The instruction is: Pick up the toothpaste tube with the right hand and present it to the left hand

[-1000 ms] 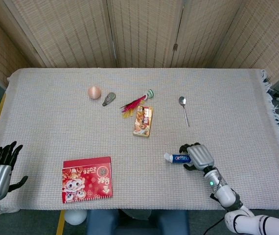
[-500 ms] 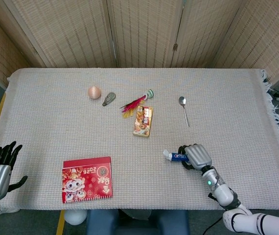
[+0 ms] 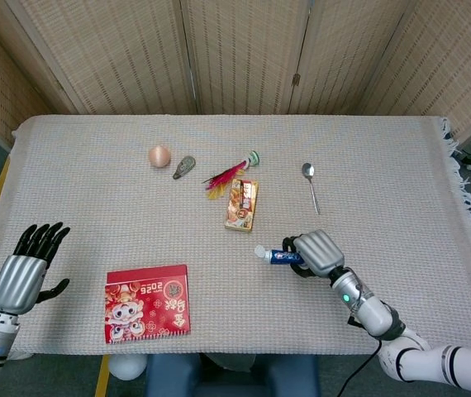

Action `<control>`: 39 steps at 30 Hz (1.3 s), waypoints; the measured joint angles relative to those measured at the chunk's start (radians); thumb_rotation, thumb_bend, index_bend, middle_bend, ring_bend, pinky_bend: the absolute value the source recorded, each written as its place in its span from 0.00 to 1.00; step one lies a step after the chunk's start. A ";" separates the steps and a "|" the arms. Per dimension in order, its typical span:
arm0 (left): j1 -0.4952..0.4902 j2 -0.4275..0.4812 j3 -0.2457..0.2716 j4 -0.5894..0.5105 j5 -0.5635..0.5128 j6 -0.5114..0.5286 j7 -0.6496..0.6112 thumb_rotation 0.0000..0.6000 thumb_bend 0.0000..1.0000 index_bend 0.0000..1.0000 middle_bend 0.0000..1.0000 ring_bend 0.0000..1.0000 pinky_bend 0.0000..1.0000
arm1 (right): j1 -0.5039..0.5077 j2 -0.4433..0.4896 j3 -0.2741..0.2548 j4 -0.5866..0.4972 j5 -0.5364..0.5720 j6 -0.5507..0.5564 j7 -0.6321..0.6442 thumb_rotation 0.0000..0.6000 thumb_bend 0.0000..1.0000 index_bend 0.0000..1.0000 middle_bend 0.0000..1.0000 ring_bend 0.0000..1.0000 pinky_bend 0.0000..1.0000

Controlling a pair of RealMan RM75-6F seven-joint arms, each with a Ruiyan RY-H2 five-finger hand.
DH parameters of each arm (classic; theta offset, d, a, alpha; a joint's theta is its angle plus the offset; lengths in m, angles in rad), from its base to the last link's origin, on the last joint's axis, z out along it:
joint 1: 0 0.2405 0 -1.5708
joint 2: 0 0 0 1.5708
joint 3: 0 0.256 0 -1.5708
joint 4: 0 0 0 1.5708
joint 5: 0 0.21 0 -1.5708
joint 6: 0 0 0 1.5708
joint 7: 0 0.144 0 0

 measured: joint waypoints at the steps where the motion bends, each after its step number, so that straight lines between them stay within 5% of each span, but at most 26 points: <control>1: -0.022 -0.003 -0.005 0.013 0.013 -0.015 -0.016 1.00 0.29 0.14 0.32 0.30 0.17 | 0.015 0.012 0.007 -0.012 0.009 -0.013 -0.015 1.00 0.74 0.60 0.54 0.57 0.59; 5: -0.096 -0.018 -0.017 0.053 0.065 -0.056 -0.074 1.00 0.41 0.21 0.53 0.51 0.49 | 0.089 0.060 0.037 -0.061 0.073 -0.075 -0.083 1.00 0.75 0.60 0.54 0.57 0.59; 14: -0.233 -0.055 -0.016 0.081 0.138 -0.172 -0.123 1.00 0.66 0.21 0.86 0.78 0.69 | 0.254 0.087 0.062 -0.097 0.257 -0.152 -0.215 1.00 0.76 0.60 0.54 0.58 0.59; 20: -0.305 -0.075 -0.016 0.062 0.143 -0.253 -0.094 1.00 0.75 0.18 0.92 0.83 0.72 | 0.361 0.054 0.052 -0.084 0.384 -0.159 -0.291 1.00 0.76 0.60 0.54 0.58 0.59; 39: -0.391 -0.119 0.001 -0.039 0.062 -0.378 0.103 1.00 0.76 0.16 0.94 0.85 0.73 | 0.595 -0.072 -0.017 -0.019 0.611 -0.110 -0.396 1.00 0.77 0.61 0.55 0.59 0.59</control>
